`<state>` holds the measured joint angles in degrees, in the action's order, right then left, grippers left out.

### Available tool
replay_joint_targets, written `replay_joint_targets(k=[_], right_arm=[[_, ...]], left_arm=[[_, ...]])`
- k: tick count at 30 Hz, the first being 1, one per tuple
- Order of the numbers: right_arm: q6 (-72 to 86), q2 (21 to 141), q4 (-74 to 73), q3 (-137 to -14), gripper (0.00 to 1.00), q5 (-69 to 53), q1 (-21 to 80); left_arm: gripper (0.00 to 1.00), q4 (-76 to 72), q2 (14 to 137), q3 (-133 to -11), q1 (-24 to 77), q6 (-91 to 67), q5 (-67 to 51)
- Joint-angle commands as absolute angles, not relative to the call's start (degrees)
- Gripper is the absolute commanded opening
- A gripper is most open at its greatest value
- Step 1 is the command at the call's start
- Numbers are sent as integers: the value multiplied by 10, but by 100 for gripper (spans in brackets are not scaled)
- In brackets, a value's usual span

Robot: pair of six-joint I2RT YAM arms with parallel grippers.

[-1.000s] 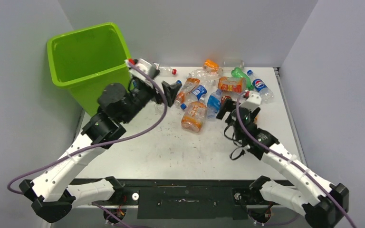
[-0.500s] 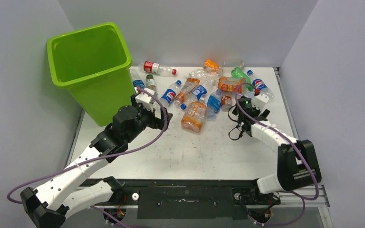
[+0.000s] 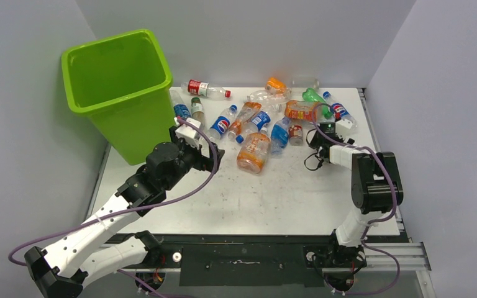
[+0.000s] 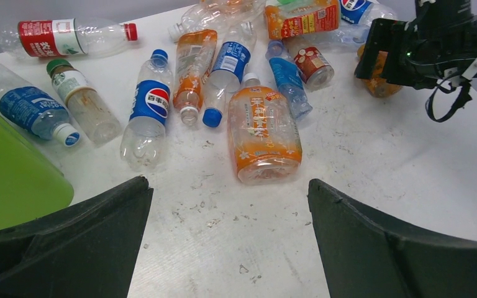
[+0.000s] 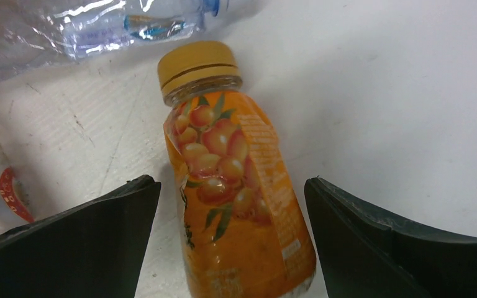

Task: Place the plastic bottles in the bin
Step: Pick up the plastic bottle at the center of the board.

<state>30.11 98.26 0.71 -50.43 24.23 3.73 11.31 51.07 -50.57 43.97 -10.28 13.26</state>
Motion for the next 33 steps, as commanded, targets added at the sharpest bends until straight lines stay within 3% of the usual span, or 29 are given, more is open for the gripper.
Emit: replay_joint_targets(k=[1, 4, 8, 13, 17, 24, 28, 33], right_arm=[[279, 1007, 38, -524, 91, 200, 22], [279, 1000, 52, -511, 100, 181, 15], [285, 976, 67, -493, 86, 166, 20], [295, 914, 77, -465, 59, 162, 41], [318, 832, 68, -431, 49, 171, 75], [352, 614, 47, -360, 42, 152, 165], [299, 470, 84, -333, 42, 52, 218], [289, 349, 122, -323, 42, -192, 230]], left_arm=[[96, 95, 511, -512, 453, -100, 131], [96, 95, 511, -513, 454, -99, 131], [96, 93, 508, -512, 456, -100, 131], [96, 91, 503, -509, 462, -100, 141], [96, 82, 495, -501, 471, -95, 152], [96, 25, 462, -467, 478, -100, 150], [96, -62, 428, -430, 479, -113, 126], [96, -144, 403, -429, 478, -155, 81]])
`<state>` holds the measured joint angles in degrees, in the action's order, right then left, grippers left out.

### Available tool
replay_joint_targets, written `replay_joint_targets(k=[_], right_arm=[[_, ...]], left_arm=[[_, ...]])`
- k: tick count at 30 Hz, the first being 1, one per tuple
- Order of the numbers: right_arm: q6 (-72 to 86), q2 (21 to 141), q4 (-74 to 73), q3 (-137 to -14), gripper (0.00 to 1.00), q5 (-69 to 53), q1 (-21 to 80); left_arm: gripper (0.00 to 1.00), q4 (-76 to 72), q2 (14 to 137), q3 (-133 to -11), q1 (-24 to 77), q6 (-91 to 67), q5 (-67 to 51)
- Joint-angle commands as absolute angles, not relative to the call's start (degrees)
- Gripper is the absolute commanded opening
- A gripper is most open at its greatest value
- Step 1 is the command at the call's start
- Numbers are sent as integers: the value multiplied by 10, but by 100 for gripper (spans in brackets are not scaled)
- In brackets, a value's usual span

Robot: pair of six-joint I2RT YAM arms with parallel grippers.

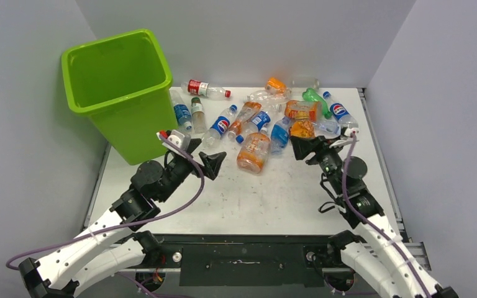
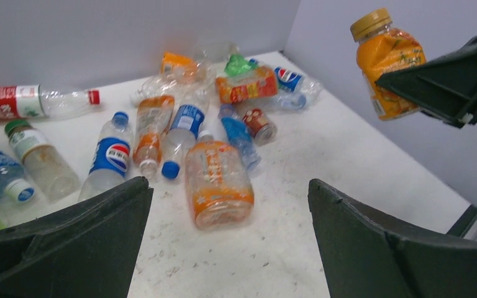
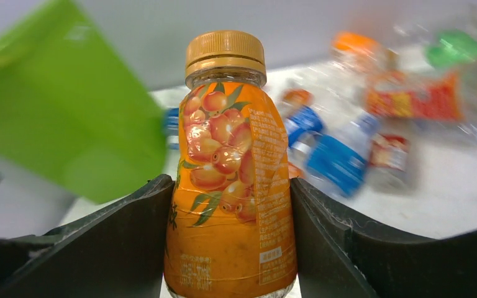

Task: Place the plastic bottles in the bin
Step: Pick up the plastic bottle at the center of the board, then place the plastic bottle in the trash bin.

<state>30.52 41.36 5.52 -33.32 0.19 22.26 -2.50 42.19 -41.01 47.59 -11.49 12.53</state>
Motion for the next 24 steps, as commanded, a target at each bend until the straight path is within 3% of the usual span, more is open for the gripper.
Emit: replay_joint_targets(k=[1, 8, 12, 24], right_arm=[[293, 329, 129, -319, 42, -220, 231], [361, 243, 232, -271, 42, -364, 232], [426, 228, 329, -236, 42, -383, 234], [437, 240, 369, -234, 40, -378, 239]], left_arm=[[96, -142, 406, -444, 477, -167, 70], [96, -126, 495, -578, 478, -249, -105], [96, -219, 552, -588, 478, -318, -205], [100, -335, 677, -606, 504, -410, -214]])
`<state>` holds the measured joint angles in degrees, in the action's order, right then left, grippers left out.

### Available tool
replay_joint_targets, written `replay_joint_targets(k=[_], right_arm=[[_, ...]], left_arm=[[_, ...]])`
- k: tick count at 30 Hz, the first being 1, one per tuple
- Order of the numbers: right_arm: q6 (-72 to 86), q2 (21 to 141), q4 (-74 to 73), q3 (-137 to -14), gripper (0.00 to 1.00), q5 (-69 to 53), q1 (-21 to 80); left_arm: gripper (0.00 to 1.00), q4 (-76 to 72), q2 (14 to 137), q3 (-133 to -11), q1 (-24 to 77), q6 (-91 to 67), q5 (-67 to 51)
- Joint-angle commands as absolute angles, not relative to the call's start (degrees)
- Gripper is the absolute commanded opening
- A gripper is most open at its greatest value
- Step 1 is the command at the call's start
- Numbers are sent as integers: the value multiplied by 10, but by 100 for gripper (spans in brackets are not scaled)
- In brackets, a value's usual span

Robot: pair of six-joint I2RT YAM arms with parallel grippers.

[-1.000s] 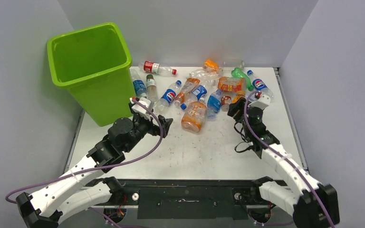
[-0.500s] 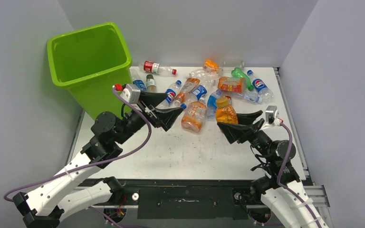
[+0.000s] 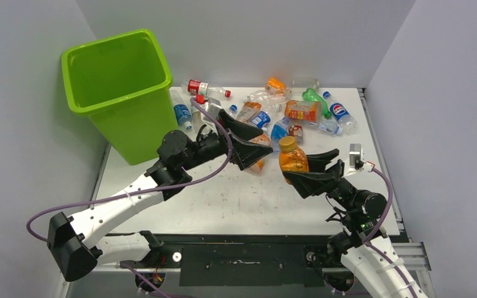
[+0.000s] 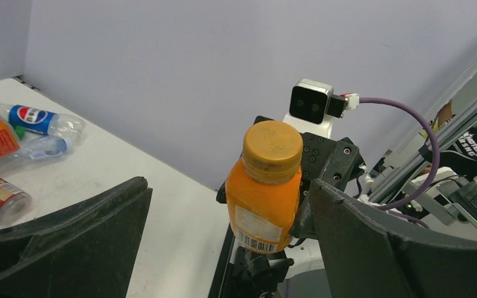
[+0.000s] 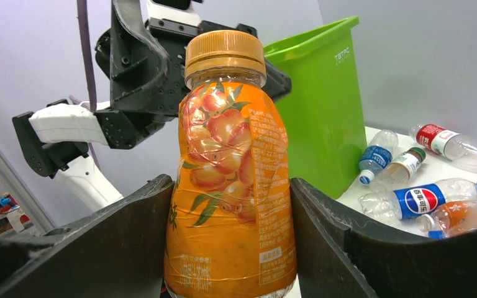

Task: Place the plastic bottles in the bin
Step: Place the plastic bottle in the trash bin.

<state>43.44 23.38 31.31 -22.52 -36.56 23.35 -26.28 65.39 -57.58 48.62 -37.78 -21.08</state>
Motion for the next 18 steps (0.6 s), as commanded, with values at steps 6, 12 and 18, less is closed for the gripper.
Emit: replay_joint_targets(k=[6, 12, 18], right_arm=[[417, 247, 344, -242, 40, -372, 242], [407, 234, 323, -237, 40, -366, 245], [396, 231, 302, -242, 40, -362, 247]], left_arm=[[100, -366, 712, -629, 529, -414, -202], [83, -362, 745, -657, 549, -410, -205], [69, -341, 761, -675, 560, -402, -208]])
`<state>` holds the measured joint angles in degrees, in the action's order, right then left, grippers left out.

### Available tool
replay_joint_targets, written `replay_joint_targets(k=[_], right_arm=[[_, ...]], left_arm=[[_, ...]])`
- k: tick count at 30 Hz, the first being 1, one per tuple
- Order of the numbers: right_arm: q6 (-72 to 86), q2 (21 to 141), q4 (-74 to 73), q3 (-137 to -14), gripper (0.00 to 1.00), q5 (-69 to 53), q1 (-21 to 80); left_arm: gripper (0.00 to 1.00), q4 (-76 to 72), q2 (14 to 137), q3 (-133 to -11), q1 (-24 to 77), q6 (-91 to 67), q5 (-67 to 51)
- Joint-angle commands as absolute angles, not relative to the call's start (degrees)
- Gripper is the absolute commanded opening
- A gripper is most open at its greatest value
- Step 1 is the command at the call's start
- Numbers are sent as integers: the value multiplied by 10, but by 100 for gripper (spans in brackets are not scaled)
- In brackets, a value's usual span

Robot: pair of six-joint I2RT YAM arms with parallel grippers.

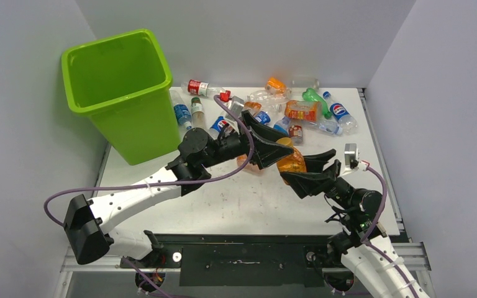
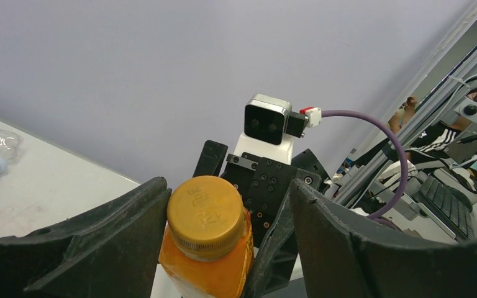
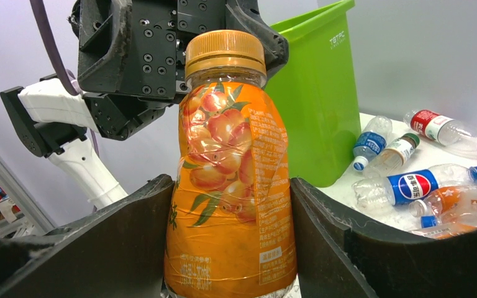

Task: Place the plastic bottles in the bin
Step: Place the plastic bottle in the trash bin.

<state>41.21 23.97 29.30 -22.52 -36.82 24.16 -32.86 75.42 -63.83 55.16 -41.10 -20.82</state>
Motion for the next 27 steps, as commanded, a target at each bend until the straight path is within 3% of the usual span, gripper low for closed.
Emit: replay_joint_targets(k=[1, 4, 8, 10, 14, 16, 18, 19, 21, 22, 25, 27], right_arm=[[396, 229, 302, -241, 40, -360, 248], [396, 229, 301, -242, 40, -358, 248], [394, 229, 301, -241, 40, -353, 249], [397, 228, 305, -239, 40, -352, 249], [399, 231, 309, -239, 41, -355, 251], [398, 230, 306, -240, 41, -354, 252], [396, 228, 301, -241, 43, -353, 252], [395, 228, 299, -243, 43, -353, 252], [395, 228, 302, -244, 43, -352, 253], [394, 228, 302, -244, 42, -351, 253], [397, 228, 309, -244, 41, -348, 254], [398, 228, 316, -242, 40, -347, 254]], left_arm=[[69, -331, 763, -677, 563, -396, -208], [67, -323, 764, -679, 571, -387, -209], [51, -309, 768, -682, 576, -379, -214], [49, -301, 769, -683, 577, -379, -213], [28, -316, 767, -676, 578, -385, -216], [23, -321, 769, -678, 578, -392, -225], [28, -318, 772, -681, 578, -399, -231], [37, -318, 772, -681, 578, -401, -232], [66, -313, 772, -681, 579, -407, -231], [73, -310, 772, -681, 578, -408, -229], [75, -301, 772, -681, 579, -410, -228], [65, -296, 774, -684, 579, -411, -231]])
